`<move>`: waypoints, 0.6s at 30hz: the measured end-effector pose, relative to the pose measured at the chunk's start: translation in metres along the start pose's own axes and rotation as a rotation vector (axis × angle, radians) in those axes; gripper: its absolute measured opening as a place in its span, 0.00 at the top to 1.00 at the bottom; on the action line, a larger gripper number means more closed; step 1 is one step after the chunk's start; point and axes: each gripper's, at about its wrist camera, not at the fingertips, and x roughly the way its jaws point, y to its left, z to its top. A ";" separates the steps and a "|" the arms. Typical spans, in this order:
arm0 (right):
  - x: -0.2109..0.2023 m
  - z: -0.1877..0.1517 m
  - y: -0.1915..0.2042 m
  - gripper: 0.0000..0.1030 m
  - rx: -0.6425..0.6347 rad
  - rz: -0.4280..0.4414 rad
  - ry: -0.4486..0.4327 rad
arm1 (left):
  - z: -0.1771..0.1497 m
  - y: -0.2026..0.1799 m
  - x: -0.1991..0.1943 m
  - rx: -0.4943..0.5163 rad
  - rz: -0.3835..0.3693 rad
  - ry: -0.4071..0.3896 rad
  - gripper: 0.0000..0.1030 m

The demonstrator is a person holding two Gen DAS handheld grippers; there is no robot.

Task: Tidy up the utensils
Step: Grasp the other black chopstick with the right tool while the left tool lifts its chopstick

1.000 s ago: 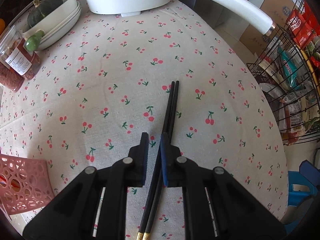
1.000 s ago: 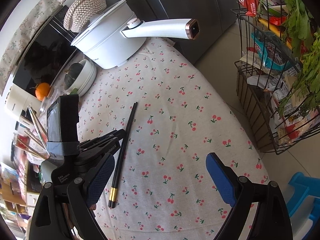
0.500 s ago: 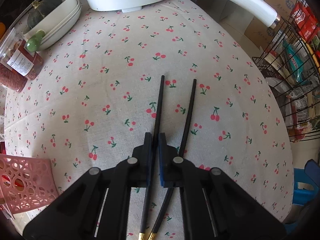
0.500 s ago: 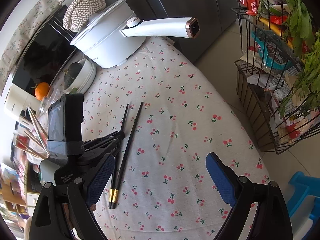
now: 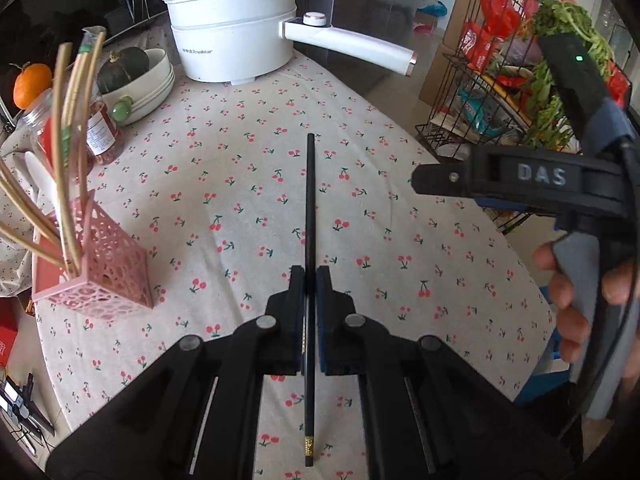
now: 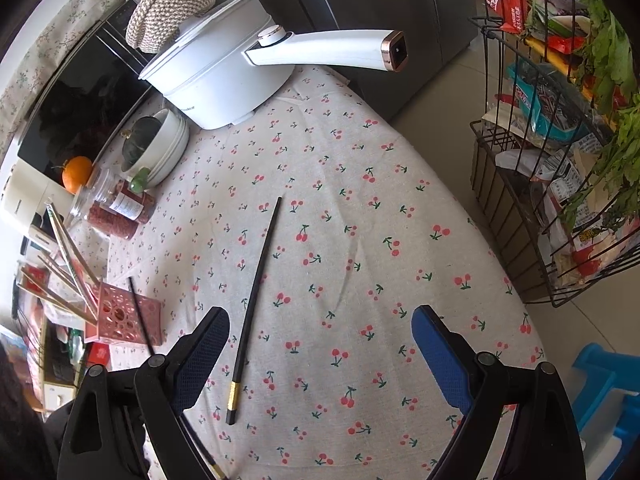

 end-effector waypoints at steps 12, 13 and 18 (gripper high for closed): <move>0.077 0.006 0.051 0.10 -0.139 -0.090 0.081 | -0.036 0.067 -0.082 -0.115 -0.011 -0.190 0.94; 0.084 0.007 0.055 0.10 -0.148 -0.098 0.081 | -0.036 0.073 -0.084 -0.125 -0.010 -0.195 0.94; 0.110 0.014 0.072 0.31 -0.174 -0.151 0.083 | -0.047 0.096 -0.094 -0.185 -0.020 -0.200 0.94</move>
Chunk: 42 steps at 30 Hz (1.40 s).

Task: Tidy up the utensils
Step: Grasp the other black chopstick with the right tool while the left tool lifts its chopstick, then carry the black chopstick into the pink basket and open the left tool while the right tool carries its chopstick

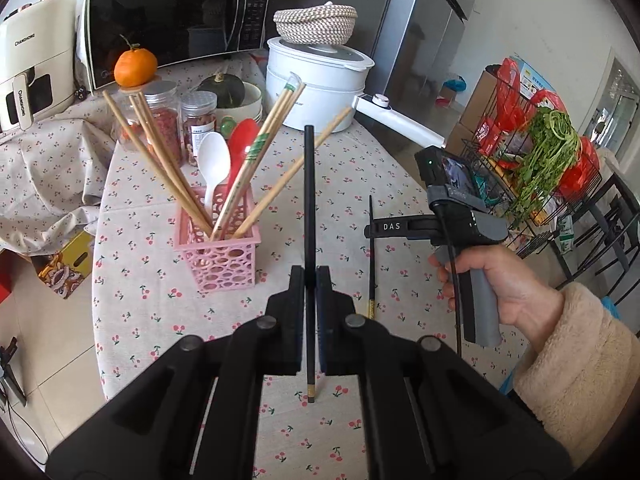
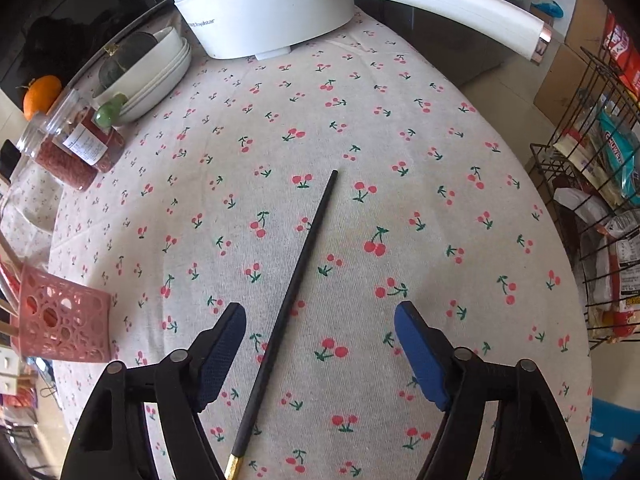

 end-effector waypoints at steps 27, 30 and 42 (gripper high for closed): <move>-0.074 -0.017 0.026 0.94 -0.169 0.233 -0.171 | 0.005 0.042 -0.033 -0.094 0.054 -0.102 0.94; -0.110 -0.031 0.029 0.94 -0.210 0.283 -0.263 | 0.009 0.044 -0.042 -0.105 0.057 -0.140 0.94; -0.187 -0.053 0.040 0.95 -0.236 0.393 -0.463 | 0.026 0.052 -0.092 -0.163 0.071 -0.449 0.94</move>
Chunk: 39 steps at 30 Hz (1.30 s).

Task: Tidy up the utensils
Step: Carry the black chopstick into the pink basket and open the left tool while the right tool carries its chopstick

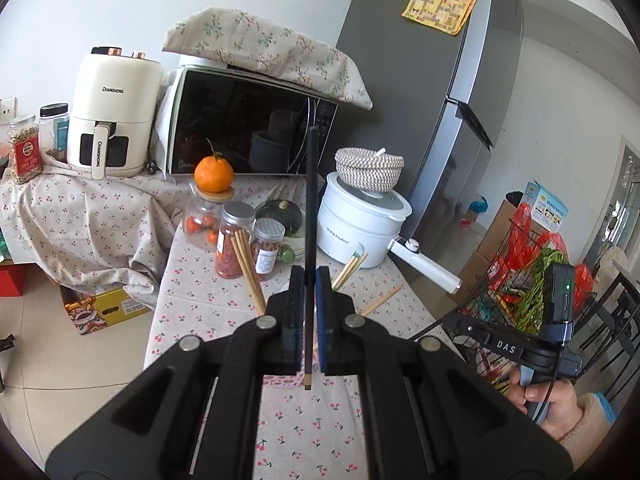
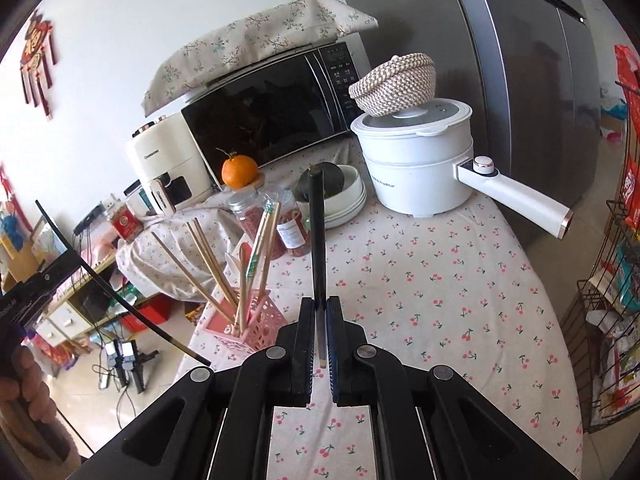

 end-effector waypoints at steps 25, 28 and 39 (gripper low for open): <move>0.005 -0.005 0.020 0.95 -0.037 0.039 0.031 | -0.016 0.029 0.092 0.007 0.145 0.121 0.94; 0.001 -0.004 0.020 0.95 -0.027 0.050 0.021 | -0.019 0.029 0.095 0.003 0.149 0.137 0.93; -0.020 0.004 0.040 0.95 -0.024 0.108 -0.021 | -0.019 0.043 0.071 -0.066 0.182 0.194 0.39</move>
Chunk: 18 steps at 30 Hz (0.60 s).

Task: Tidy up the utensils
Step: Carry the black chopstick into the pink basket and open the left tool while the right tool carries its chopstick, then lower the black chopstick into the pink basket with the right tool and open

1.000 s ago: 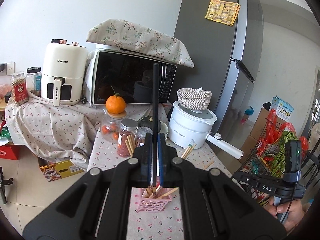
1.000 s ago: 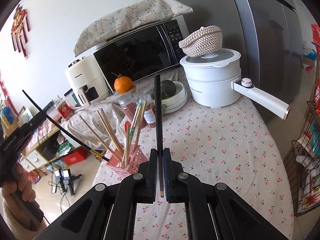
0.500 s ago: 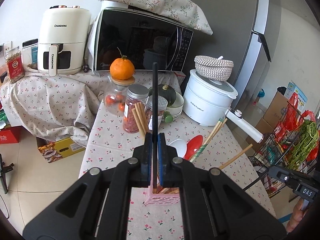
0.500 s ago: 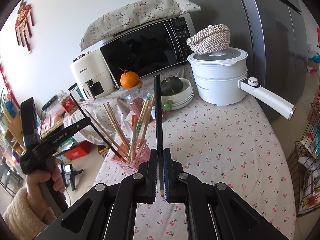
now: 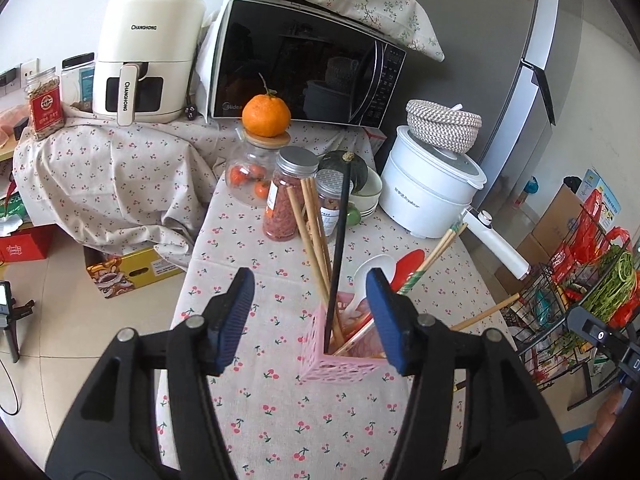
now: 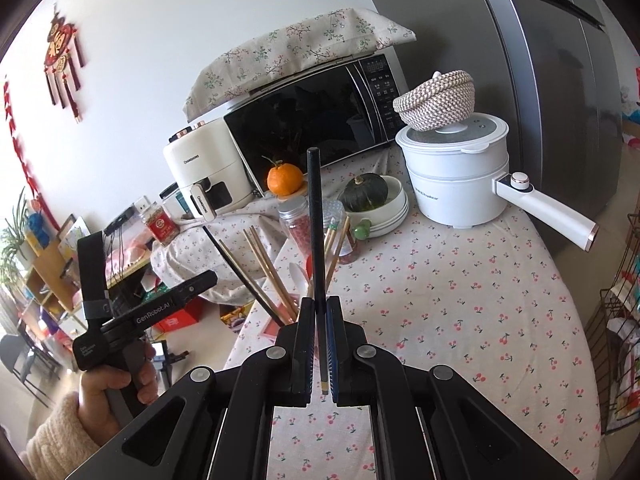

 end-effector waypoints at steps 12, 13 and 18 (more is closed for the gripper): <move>0.002 0.017 0.045 0.95 0.000 0.088 -0.086 | -0.027 0.032 0.004 0.008 0.150 0.168 0.28; 0.004 0.019 0.048 0.95 -0.004 0.078 -0.102 | -0.029 0.032 0.004 0.017 0.150 0.177 0.28; 0.021 0.026 0.061 0.95 -0.013 0.027 -0.182 | -0.036 0.032 0.001 0.046 0.133 0.201 0.28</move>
